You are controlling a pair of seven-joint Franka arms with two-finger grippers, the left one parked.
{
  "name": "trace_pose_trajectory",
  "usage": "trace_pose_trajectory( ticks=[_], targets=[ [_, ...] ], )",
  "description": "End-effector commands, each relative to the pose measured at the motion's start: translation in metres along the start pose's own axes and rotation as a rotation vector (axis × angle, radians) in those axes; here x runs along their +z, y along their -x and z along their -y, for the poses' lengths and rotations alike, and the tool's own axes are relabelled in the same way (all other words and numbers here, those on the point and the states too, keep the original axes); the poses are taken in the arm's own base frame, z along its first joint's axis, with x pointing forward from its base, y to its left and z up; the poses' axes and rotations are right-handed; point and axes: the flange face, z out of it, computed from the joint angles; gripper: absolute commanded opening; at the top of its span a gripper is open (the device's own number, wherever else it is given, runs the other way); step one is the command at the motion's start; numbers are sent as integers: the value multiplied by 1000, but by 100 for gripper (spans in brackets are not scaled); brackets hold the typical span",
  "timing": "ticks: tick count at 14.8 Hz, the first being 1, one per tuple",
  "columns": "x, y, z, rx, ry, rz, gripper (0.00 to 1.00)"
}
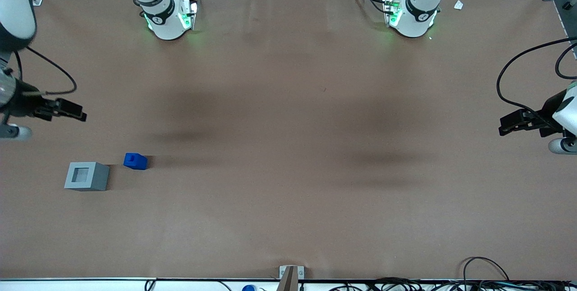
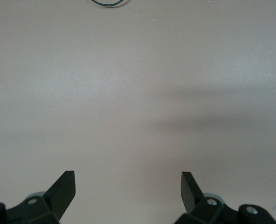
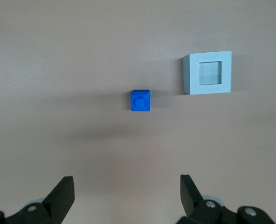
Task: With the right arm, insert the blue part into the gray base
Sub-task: 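Move the open right gripper down over the blue block and close it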
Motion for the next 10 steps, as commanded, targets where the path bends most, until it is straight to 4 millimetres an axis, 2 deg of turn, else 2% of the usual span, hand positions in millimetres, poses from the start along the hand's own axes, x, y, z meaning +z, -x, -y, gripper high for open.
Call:
trace_pose_trajectory(
  ticks=[1,5,10],
  targets=[
    [43,-18,-1,2,11,1,100],
    [117,-25,-2,1,16,-55,99],
    [170,-35,-5,2,19,-43,97]
  ],
)
